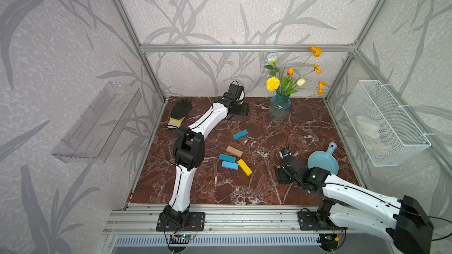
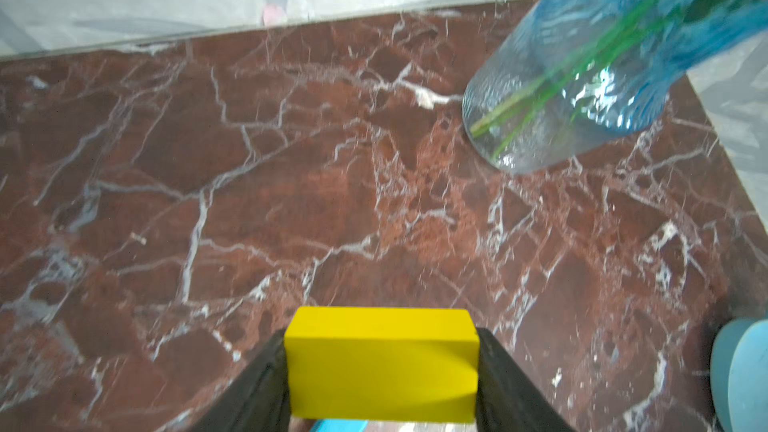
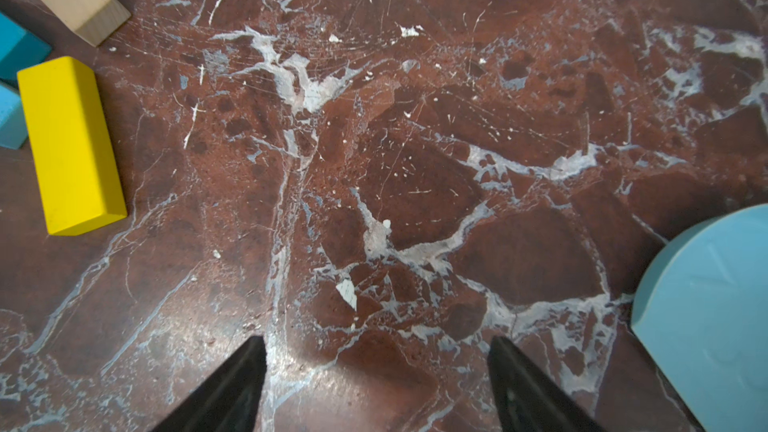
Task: Assemble a giraffe with building blocks
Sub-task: Pick up the building block from the center of the board, then place the building block at the center of the board.
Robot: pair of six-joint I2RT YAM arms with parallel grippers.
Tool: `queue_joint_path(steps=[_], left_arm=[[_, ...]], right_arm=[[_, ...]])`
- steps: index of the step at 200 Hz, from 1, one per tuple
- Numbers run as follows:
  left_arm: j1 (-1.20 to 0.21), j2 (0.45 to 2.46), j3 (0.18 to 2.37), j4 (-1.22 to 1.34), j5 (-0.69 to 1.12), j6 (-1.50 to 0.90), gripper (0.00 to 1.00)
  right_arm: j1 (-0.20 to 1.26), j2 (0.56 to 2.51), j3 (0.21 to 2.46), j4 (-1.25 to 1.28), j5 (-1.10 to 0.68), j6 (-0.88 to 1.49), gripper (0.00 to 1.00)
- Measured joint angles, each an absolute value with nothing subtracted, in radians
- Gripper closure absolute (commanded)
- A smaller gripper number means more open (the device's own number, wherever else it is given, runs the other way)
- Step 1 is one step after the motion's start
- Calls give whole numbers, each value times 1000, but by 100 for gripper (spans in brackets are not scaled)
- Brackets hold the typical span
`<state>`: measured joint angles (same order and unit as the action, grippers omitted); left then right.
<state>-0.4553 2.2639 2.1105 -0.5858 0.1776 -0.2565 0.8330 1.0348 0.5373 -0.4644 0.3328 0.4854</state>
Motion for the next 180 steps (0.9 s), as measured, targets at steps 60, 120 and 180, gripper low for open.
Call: queue_joint_path(steps=[60,120,180], left_arm=[[-458,2579,2344,-731,106,-352,67],[-471,2582,2355,-762,62,-433,65],[-529,2582,2389,-842,-43,-470,60]], right_arm=[[824,1148,606,-441,342,484,15],[814,1219,607,-411,339,481,15],[802,1232,607,-385,327,480,15]])
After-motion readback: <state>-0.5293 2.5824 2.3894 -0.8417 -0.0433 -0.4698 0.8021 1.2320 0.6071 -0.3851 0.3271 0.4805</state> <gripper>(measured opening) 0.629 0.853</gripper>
